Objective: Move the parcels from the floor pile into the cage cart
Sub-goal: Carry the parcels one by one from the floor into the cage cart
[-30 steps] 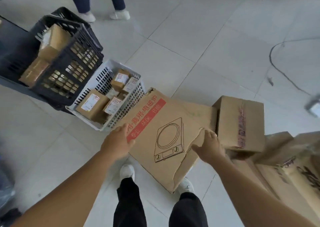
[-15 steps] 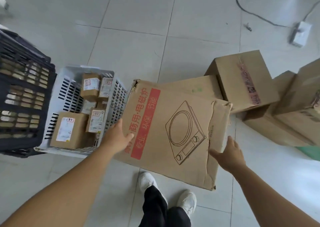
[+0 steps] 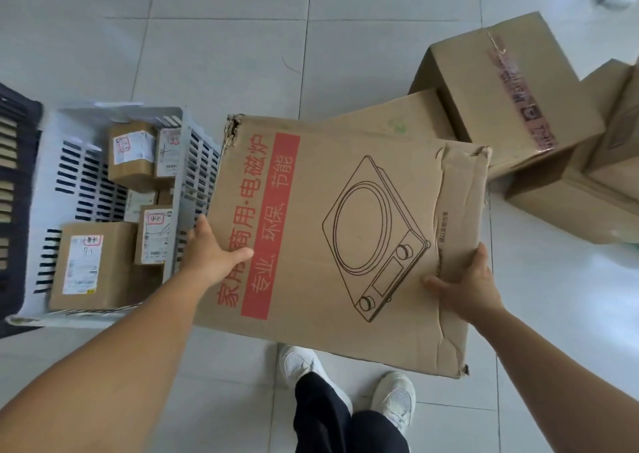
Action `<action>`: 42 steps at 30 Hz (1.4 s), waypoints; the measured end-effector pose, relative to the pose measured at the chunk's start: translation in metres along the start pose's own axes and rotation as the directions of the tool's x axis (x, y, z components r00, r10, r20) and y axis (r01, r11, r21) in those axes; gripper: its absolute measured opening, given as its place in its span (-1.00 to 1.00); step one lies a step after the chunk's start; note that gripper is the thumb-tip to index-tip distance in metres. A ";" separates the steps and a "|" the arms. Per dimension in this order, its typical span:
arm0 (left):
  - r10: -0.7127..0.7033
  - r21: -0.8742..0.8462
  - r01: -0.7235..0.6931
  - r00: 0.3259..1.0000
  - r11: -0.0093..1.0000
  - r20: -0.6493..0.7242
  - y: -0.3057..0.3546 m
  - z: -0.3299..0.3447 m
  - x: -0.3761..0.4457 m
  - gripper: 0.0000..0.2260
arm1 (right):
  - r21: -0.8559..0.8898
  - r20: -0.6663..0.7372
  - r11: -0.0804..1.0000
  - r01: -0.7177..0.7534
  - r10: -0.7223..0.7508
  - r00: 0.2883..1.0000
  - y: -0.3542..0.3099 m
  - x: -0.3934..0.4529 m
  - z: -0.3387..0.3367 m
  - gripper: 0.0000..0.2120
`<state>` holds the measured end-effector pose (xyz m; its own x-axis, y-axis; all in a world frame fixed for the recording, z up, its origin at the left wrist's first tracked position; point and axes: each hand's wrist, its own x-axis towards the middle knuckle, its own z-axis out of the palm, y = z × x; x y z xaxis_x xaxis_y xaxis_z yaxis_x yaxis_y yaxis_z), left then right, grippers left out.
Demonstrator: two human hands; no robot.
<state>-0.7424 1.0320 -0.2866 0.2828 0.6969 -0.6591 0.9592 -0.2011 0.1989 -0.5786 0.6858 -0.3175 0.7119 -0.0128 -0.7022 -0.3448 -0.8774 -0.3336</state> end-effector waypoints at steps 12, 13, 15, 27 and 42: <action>0.023 -0.217 -0.032 0.999 0.976 -0.042 0.000 -0.009 -0.038 -0.02 | 0.292 -0.017 0.956 0.030 -0.026 1.000 0.002 -0.022 -0.027 -0.19; 0.026 -0.226 -0.036 0.998 0.973 -0.049 0.002 -0.011 -0.046 -0.02 | 0.297 -0.023 0.954 0.038 -0.033 0.999 0.002 -0.028 -0.035 -0.18; 0.036 -0.256 -0.050 0.998 0.965 -0.061 0.008 -0.018 -0.064 -0.01 | 0.312 -0.042 0.948 0.057 -0.046 0.998 0.003 -0.041 -0.053 -0.16; 0.309 -0.243 -0.344 0.936 0.907 -0.171 0.109 -0.094 -0.183 -0.11 | 0.449 -0.280 0.881 0.148 -0.018 0.960 0.004 -0.154 -0.199 -0.19; 0.778 -0.100 -0.787 0.616 0.608 -0.119 0.249 -0.170 -0.338 -0.32 | 0.647 -0.577 0.714 0.266 0.231 0.784 0.059 -0.329 -0.323 -0.25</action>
<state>-0.5998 0.8636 0.1092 0.9202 0.3548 -0.1654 0.3602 -0.6022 0.7125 -0.6352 0.4828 0.0970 0.8311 -0.4892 -0.2646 -0.4532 -0.3199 -0.8321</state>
